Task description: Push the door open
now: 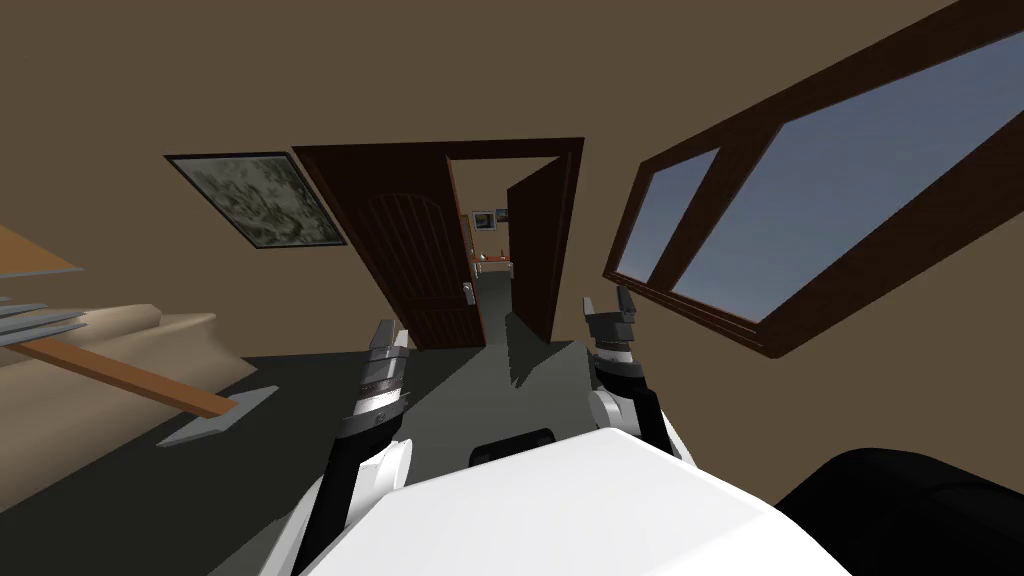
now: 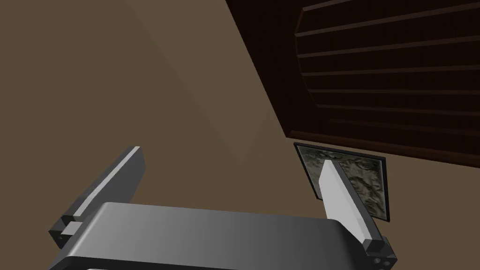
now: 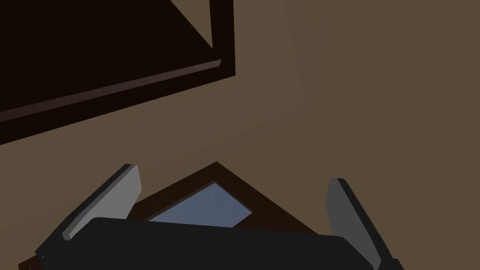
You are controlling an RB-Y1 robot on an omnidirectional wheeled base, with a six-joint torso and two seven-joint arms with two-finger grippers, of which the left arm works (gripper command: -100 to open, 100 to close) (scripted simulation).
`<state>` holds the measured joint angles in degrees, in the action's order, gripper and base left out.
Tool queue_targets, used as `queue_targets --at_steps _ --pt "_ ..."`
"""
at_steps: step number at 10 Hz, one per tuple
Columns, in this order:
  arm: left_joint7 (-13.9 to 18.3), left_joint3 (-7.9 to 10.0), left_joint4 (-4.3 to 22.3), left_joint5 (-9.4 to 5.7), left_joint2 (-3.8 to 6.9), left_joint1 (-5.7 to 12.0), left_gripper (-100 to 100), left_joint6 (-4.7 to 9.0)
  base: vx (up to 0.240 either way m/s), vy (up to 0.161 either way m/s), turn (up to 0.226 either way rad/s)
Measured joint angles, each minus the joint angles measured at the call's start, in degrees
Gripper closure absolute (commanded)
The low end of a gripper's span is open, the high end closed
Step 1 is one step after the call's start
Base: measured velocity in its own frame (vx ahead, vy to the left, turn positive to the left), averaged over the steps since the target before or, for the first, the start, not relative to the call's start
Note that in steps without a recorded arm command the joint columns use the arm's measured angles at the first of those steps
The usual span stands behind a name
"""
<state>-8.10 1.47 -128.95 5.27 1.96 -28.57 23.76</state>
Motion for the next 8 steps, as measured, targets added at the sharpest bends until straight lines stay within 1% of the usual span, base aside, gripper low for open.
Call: queue_targets --at_steps 1,3,6,8 --pt "0.0 -0.03 0.2 0.21 0.04 0.00 -100 0.26 -0.209 -0.011 -0.011" --pt "-0.2 0.22 0.3 0.48 0.19 0.05 -100 -0.23 -0.201 -0.027 -0.023" --pt "-0.5 0.58 0.7 0.97 0.46 0.15 -100 -0.62 -0.221 -0.013 -0.027" --pt "-0.6 0.76 0.9 1.33 0.62 0.16 -100 -0.88 -0.196 -0.039 -0.024"
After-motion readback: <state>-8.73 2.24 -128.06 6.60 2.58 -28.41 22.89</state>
